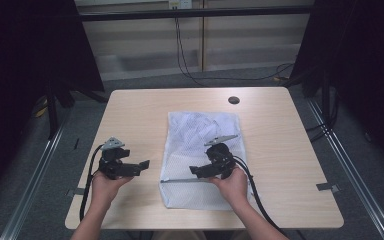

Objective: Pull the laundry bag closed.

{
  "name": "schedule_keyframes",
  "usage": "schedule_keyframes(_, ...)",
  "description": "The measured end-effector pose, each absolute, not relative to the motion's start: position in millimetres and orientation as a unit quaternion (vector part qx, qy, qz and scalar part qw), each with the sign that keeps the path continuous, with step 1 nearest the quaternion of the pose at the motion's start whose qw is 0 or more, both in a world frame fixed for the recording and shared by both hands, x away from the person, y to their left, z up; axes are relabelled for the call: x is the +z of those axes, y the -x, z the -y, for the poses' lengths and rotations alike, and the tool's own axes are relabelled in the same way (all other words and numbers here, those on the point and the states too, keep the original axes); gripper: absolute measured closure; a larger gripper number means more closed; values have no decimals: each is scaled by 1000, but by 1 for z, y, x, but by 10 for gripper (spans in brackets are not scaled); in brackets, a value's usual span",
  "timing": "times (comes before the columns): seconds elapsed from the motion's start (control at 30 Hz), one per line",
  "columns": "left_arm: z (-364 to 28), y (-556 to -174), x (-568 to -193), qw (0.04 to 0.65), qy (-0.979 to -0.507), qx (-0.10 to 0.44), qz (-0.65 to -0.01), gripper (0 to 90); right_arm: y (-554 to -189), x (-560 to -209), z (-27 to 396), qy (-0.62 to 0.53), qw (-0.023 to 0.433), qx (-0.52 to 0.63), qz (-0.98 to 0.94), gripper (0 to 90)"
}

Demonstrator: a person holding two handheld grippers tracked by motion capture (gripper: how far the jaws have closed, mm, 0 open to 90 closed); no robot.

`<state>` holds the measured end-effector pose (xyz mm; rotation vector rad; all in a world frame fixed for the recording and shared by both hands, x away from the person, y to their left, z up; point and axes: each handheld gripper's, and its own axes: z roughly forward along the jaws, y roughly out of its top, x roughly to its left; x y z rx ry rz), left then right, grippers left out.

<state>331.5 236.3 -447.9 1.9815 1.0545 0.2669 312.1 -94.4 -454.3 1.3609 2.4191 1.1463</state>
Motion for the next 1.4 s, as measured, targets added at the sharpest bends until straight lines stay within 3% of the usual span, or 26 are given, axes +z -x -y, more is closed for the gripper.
schedule_keyframes(1.4,-241,-331,-448,426,-792,101,-426,63,-323,-461,54,-448,-17,394,-802,316)
